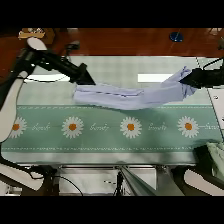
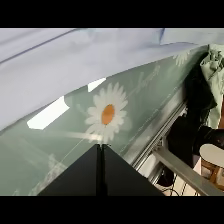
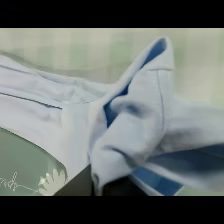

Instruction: Fold the shirts.

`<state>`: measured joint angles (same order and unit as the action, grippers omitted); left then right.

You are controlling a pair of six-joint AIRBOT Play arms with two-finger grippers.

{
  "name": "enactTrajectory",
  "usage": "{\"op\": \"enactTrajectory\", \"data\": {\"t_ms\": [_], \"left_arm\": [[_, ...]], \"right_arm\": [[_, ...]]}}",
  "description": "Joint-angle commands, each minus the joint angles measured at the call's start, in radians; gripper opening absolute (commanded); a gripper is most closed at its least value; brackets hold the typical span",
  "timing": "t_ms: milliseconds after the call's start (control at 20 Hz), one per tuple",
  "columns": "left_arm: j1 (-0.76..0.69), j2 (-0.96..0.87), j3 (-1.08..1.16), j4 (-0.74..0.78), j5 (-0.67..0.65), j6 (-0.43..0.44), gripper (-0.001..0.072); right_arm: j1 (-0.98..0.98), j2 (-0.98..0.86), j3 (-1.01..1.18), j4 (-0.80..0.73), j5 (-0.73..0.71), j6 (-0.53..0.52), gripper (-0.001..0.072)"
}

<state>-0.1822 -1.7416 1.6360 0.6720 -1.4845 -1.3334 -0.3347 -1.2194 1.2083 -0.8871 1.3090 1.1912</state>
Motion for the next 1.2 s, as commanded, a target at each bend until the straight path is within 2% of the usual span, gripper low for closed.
{"op": "enactTrajectory", "data": {"t_ms": [0,200,350,600,700,850,1000,1150], "left_arm": [[-0.211,-0.016,0.000,-0.025,0.190,-0.050,0.0024],[-0.394,-0.085,0.000,-0.025,0.330,-0.074,0.0024],[-0.450,-0.153,0.000,-0.026,0.356,-0.120,0.0024],[-0.526,-0.237,0.000,-0.100,0.420,-0.121,0.0024],[-0.562,-0.286,0.000,-0.155,0.468,-0.209,0.0024],[-0.605,-0.335,0.001,-0.362,0.494,-0.113,0.0023],[-0.543,-0.301,0.001,-0.366,0.474,-0.067,0.0023],[-0.370,-0.170,0.001,-0.315,0.425,-0.012,0.0022]], "right_arm": [[-0.001,0.049,0.001,-0.023,0.066,0.029,0.0028],[-0.001,0.105,0.001,-0.063,0.109,0.055,0.0028],[-0.001,0.162,0.001,-0.085,0.167,0.081,0.0028],[0.000,0.248,0.001,-0.091,0.201,0.099,0.0028],[0.000,0.281,0.001,-0.091,0.203,0.114,0.0028],[0.000,0.322,0.001,-0.097,0.214,0.116,0.0028],[0.000,0.332,0.000,-0.111,0.221,0.129,0.0028],[0.071,0.331,-0.002,-0.140,0.202,0.132,0.0028]]}}
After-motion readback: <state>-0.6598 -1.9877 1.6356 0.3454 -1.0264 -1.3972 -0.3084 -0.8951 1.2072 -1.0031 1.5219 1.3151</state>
